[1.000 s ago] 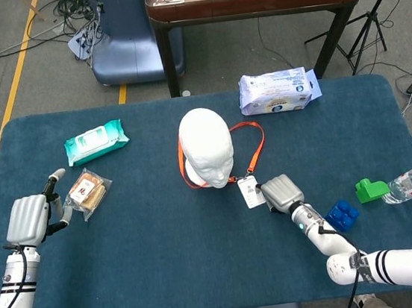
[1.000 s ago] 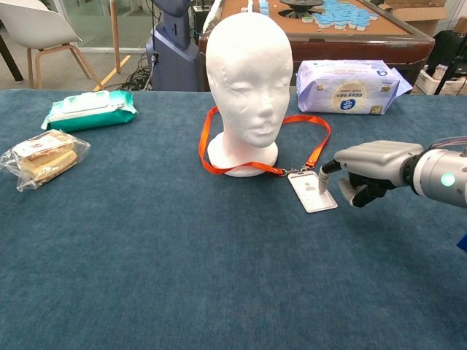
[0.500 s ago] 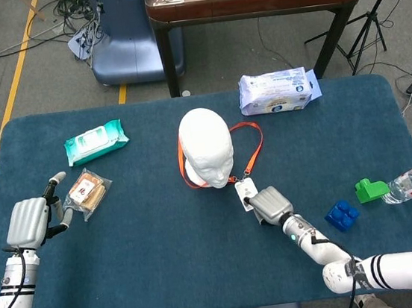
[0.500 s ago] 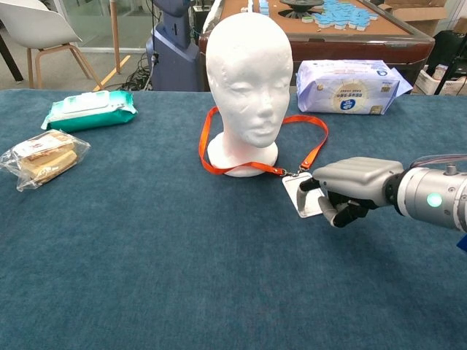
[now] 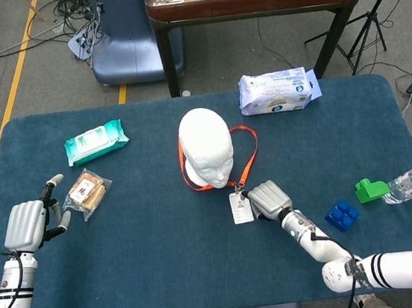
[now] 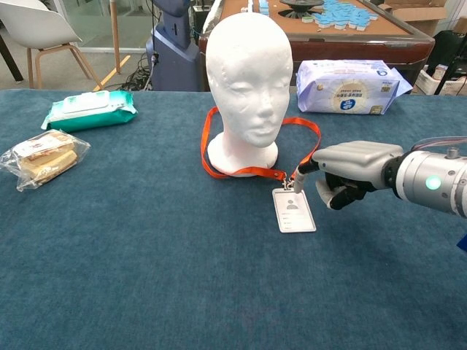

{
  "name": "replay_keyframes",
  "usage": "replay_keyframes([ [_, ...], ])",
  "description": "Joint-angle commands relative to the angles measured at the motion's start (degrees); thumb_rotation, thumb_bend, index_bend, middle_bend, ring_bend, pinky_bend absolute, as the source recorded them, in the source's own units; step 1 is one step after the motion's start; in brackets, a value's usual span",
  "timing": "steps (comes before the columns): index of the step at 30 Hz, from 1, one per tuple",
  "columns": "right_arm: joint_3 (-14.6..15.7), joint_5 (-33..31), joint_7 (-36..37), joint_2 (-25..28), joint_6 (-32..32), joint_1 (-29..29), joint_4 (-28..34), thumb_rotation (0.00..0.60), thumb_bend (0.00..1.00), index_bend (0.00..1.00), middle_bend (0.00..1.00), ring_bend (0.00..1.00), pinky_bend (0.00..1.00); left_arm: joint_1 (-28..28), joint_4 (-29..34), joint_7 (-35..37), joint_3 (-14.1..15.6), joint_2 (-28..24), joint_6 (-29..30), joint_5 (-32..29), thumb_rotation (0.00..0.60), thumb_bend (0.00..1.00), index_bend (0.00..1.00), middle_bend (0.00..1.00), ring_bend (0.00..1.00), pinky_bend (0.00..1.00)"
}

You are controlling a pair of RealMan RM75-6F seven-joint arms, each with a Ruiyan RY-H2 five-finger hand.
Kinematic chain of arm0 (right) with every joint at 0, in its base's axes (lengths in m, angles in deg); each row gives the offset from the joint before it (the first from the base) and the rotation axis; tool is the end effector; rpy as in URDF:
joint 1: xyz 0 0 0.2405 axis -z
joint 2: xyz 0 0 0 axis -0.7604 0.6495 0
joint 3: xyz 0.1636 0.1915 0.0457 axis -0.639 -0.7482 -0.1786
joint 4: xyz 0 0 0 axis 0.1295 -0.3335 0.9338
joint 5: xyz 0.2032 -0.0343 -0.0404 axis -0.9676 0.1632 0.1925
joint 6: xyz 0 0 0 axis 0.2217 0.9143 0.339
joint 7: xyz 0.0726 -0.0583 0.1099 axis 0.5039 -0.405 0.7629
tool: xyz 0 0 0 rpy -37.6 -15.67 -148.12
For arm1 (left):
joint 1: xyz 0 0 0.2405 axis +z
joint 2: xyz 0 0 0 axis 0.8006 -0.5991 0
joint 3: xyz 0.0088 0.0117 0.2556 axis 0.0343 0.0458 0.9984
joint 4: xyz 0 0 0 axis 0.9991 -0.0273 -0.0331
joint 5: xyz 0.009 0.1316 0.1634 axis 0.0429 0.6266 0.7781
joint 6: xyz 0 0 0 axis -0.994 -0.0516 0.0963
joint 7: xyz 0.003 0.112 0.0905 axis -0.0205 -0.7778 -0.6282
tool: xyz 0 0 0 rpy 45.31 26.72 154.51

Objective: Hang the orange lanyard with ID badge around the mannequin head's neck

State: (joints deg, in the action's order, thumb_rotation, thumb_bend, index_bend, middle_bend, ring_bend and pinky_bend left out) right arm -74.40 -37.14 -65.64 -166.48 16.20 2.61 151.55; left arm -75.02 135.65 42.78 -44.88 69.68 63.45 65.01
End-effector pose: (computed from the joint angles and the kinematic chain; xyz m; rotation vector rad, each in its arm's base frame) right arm -0.1646 -0.3214 -0.0377 2.0463 -0.9512 0.6052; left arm -0.2416 0.2816 0.1395 -1.3816 -0.9799 -1.0550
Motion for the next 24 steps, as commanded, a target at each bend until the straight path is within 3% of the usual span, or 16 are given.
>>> replay_keyframes([
  [1, -0.81, -1.17, -0.57, -1.73, 0.03, -0.81, -2.35, 0.600, 0.84, 0.30, 1.00, 1.00, 1.00, 0.21, 0.00, 0.08, -0.06, -0.04, 0.17, 0.14, 0.600, 0.36, 0.15, 0.73, 0.73, 0.91],
  [16, -3.11, -5.44, -3.23, -7.84, 1.11, -3.93, -11.09, 0.600, 0.84, 0.30, 1.00, 1.00, 1.00, 1.23, 0.18, 0.42, -0.23, -0.49, 0.07, 0.48, 0.600, 0.36, 0.15, 0.73, 0.73, 0.91],
  [24, -2.13, -6.33, -4.00, -7.04, 1.97, -4.21, -7.30, 0.600, 0.84, 0.30, 1.00, 1.00, 1.00, 1.50, 0.30, 0.43, -0.34, -0.52, -0.12, 0.56, 0.600, 0.36, 0.15, 0.73, 0.73, 0.91],
])
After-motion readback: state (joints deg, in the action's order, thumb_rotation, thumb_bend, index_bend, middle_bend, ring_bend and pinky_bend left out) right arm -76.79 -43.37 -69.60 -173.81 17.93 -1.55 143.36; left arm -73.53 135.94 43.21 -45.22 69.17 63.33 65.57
